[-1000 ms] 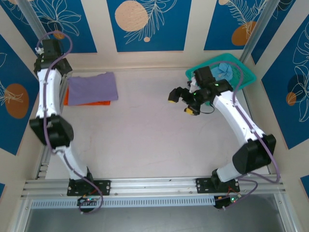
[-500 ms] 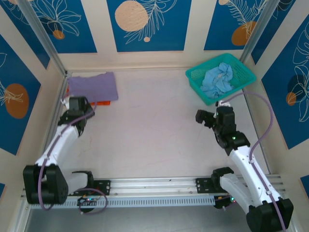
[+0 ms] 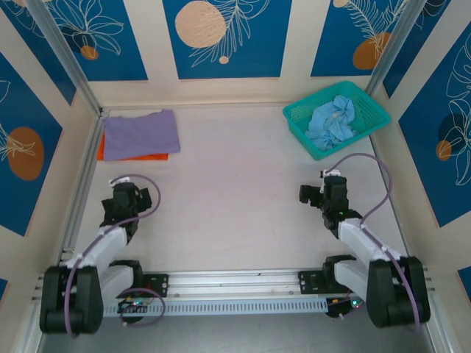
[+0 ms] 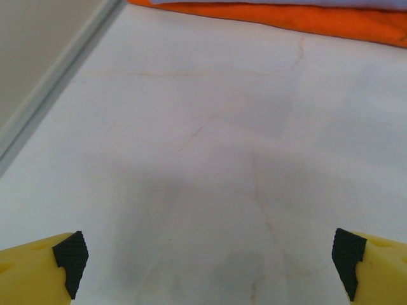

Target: Fold and stack the t-shirts

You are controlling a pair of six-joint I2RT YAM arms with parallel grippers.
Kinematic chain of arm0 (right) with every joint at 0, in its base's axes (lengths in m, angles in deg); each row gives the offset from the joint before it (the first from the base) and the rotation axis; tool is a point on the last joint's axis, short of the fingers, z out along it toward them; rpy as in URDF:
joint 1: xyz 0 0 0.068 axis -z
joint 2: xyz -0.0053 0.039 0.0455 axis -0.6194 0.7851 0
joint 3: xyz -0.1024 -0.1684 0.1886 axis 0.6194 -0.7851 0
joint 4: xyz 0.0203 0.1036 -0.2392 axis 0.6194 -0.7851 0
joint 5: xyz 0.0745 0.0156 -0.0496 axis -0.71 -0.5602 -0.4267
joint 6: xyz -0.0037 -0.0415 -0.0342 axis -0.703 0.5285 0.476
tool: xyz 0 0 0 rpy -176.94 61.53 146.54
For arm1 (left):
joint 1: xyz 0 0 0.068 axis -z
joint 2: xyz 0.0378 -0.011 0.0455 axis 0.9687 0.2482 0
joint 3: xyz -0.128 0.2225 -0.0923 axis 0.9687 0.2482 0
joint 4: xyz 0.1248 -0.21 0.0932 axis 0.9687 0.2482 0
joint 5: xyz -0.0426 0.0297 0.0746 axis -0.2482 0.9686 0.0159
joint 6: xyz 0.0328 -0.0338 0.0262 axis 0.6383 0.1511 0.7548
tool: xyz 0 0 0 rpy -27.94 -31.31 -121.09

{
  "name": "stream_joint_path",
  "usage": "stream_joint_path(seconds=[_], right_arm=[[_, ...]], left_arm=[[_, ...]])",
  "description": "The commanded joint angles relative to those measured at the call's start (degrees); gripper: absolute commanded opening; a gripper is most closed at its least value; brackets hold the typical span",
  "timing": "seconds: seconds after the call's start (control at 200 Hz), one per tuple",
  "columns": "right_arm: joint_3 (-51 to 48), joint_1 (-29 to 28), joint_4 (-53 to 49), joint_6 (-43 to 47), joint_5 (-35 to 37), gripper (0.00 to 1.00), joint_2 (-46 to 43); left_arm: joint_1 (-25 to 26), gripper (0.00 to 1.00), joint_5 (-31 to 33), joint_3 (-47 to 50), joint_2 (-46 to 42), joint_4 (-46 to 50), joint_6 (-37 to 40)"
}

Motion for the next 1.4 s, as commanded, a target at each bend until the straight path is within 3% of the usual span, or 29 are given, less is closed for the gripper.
stream_joint_path(seconds=[0.0, 0.225, 0.445, 0.63, 0.785, 0.905, 0.955, 1.395], right_arm=[[2.21, 2.21, 14.37, 0.86, -3.9, 0.99, 5.03], [4.12, 3.55, 29.46, 1.47, -9.4, 0.99, 14.92], [-0.55, 4.72, 47.64, 1.98, -14.22, 0.99, 22.46], [-11.47, 2.57, 69.54, 3.16, -9.39, 0.99, 24.42], [-5.36, 1.02, 62.19, 6.34, -12.32, 0.99, 27.41], [3.03, 0.56, 45.76, 3.97, -4.99, 0.99, 27.26], [3.76, 2.44, 42.59, 2.55, -8.15, 0.99, 26.44], [3.23, 1.66, 43.99, 3.19, -6.44, 0.99, 26.5]], left_arm=[[-0.17, 1.0, -3.97, -4.18, 7.59, -14.13, 3.26], [-0.12, 1.0, -6.91, -10.25, 21.21, -23.59, 3.92], [4.4, 1.0, -5.89, -8.84, 24.14, -30.46, 9.11], [4.82, 1.0, -6.29, -4.07, 23.1, -38.23, 9.68], [5.03, 1.0, -9.77, -4.77, 26.75, -40.05, 11.3], [4.95, 1.0, -9.61, -4.82, 26.98, -40.18, 11.0], [4.42, 1.0, -10.46, -5.08, 27.12, -39.78, 10.71], [4.43, 1.0, -10.66, -4.13, 26.79, -41.26, 10.85]])
